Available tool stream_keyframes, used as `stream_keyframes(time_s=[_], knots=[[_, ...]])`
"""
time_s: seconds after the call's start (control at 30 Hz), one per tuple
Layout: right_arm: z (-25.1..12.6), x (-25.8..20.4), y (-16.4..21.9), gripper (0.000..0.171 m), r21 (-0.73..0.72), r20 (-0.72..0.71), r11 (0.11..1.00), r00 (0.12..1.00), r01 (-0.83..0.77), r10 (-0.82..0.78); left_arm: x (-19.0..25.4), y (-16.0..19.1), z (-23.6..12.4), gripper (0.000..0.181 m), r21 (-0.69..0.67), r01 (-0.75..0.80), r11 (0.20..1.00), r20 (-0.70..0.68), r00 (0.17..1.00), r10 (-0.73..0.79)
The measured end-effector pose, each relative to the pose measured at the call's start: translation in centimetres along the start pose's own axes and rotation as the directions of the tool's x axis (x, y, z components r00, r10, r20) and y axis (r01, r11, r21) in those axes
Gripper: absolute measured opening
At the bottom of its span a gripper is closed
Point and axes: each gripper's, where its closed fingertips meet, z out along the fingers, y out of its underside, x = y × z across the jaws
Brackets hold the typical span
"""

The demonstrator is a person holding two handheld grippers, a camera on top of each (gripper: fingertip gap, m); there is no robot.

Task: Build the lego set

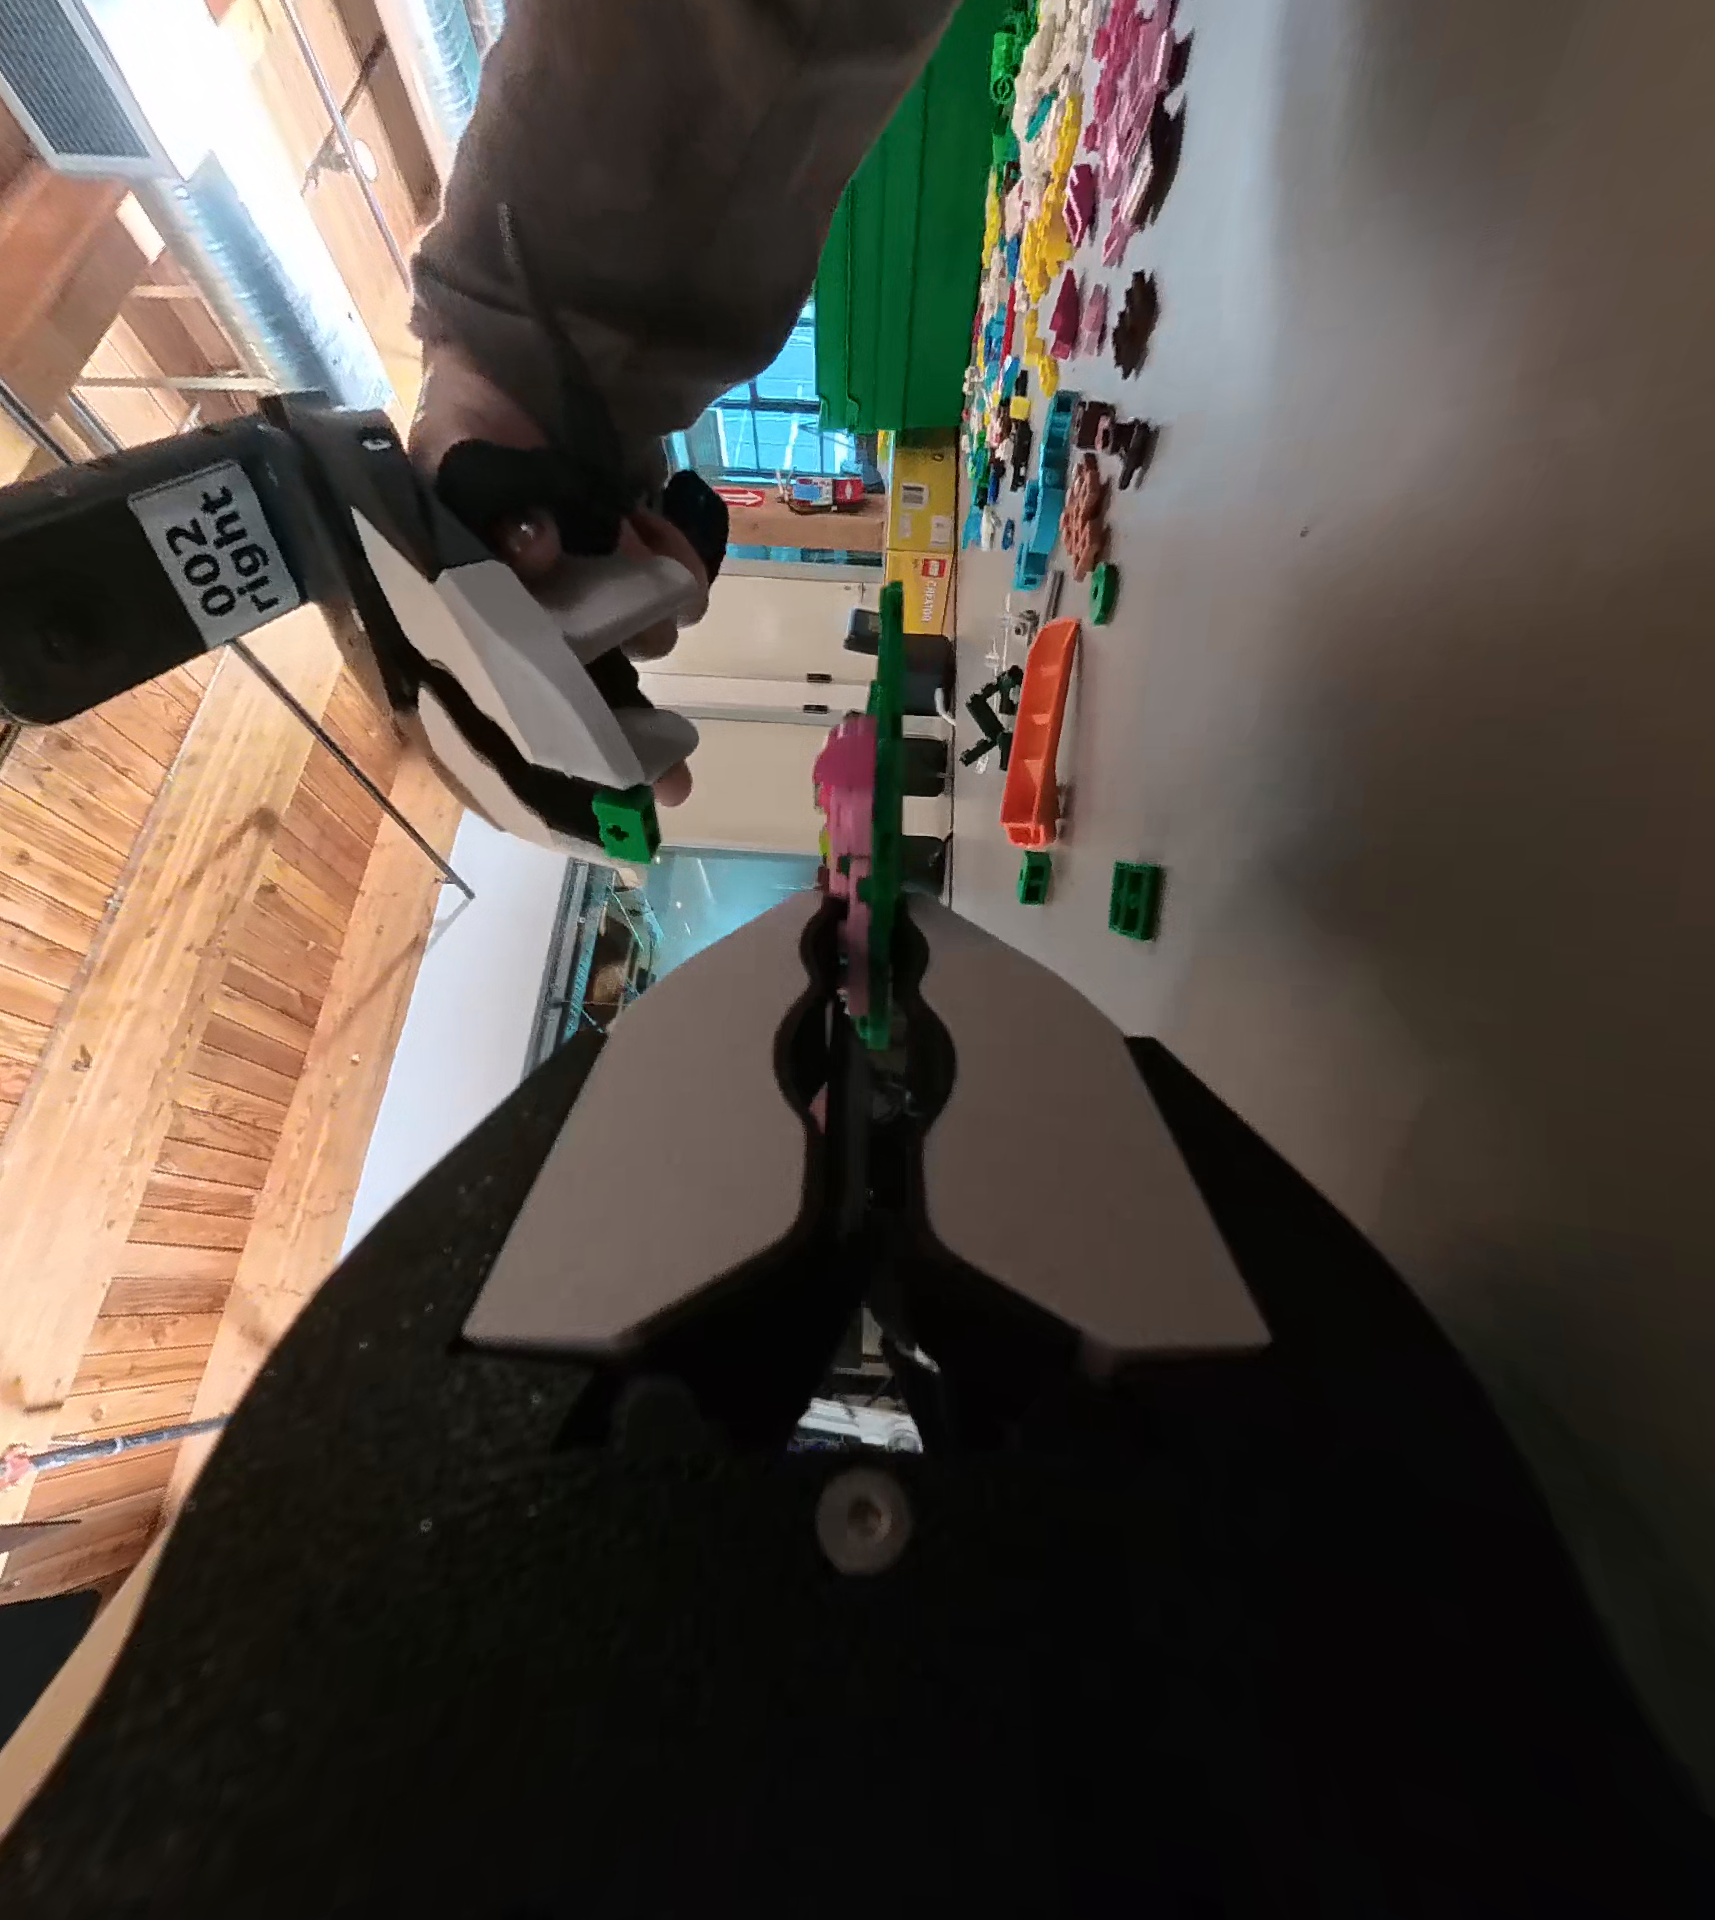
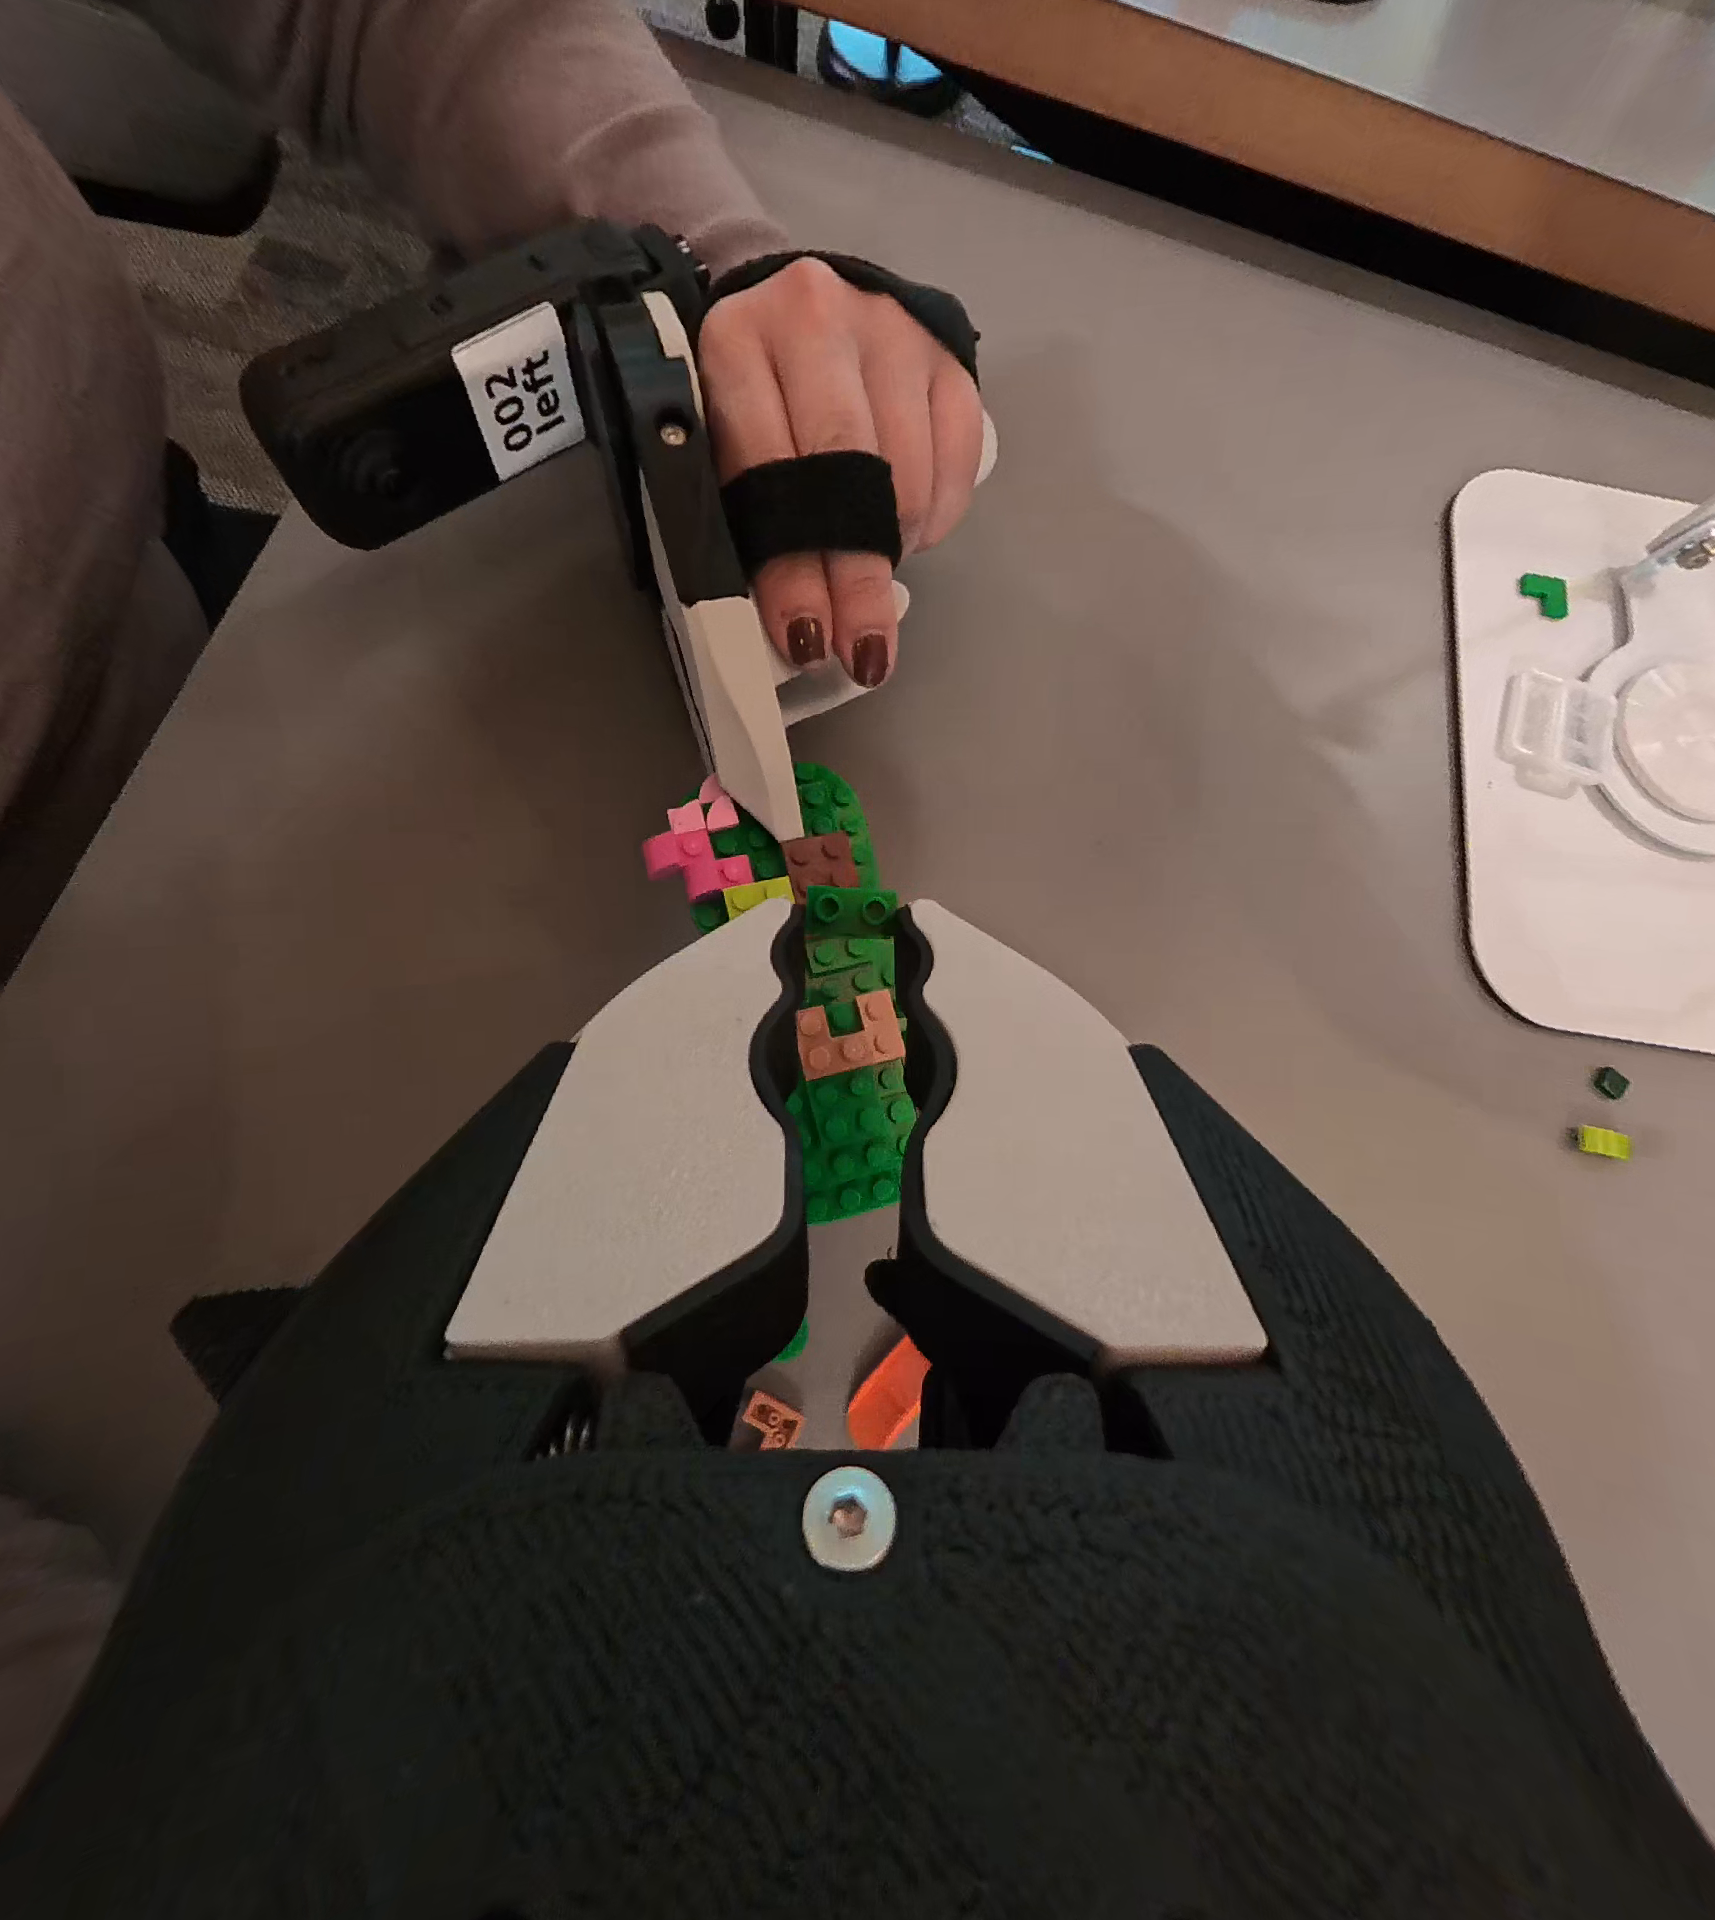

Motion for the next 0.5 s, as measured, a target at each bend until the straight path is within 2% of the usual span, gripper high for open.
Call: stream_keyframes(time_s=[0.33,0.5], knots=[[0.9,-1.7,-0.3,0.015,-0.013,0.088,0.999,0.996,0.029,-0.028,-0.3,-0.5,-0.2,0.009,0.013,-0.029,0.999,0.015,0.999,0.029],[2.4,-2.1,0.4,0.014,-0.068,0.133,0.997,0.991,0.029,-0.02,-0.3,-1.1,-0.3,0.008,0.029,-0.055,0.998,0.02,0.998,0.054]])
